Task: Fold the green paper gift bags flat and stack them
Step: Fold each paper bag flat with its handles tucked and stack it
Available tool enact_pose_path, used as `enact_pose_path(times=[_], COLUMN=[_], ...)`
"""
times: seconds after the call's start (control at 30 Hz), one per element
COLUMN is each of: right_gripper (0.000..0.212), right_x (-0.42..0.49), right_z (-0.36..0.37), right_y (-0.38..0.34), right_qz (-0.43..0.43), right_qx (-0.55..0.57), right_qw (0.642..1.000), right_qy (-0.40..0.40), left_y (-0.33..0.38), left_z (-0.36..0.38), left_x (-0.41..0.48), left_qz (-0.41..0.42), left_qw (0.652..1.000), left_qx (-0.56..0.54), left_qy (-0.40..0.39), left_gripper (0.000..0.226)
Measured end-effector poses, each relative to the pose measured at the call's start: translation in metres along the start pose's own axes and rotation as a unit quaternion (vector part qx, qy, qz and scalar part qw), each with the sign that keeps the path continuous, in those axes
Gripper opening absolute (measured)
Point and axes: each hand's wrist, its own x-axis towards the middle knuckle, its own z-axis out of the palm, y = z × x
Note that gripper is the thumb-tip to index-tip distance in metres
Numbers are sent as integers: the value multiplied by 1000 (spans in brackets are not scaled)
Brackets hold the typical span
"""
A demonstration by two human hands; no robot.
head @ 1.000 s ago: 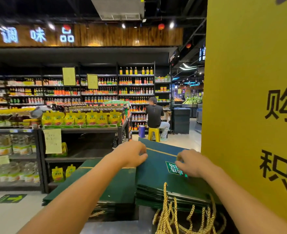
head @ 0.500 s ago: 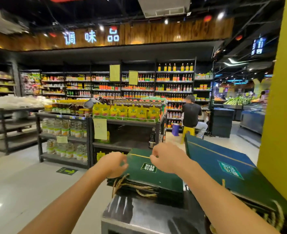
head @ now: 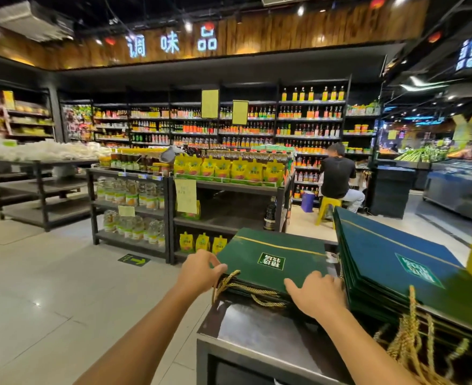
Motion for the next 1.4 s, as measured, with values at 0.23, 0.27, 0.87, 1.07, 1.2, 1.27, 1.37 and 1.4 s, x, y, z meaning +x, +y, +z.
enact_pose_path(times=[0.23,0.27,0.87,1.07,1.2,1.27,1.37,1.4], right_gripper=[82,78,53,51,47,46,46,46], right_x=[3,1,-90,-97,-96,-95,-96,-95], right_z=[8,6,28,33,36,37,38,39], right_y=[14,14,59,74,73,73,74,74], right_qz=[38,32,-89,-113,-115,-114,-116,-116], right_qx=[263,296,284,249,263,267,262,262], right_qw=[964,955,953,960,955,954,955,955], right_qy=[0,12,49,54,70,74,75,76], left_y=[-4,-5,-26,-25,-16,-7,3,5], left_z=[3,0,-10,9,30,40,54,56], left_x=[9,8,-124,-148,-173,-185,-194,-194], left_qz=[-105,-121,-127,-136,-189,-161,-91,-68], left_qw=[978,967,862,861,855,885,925,935], left_qx=[-179,-223,-485,-477,-459,-421,-366,-345], left_qy=[5,-9,69,109,151,117,54,44], left_gripper=[41,47,44,48,41,30,16,13])
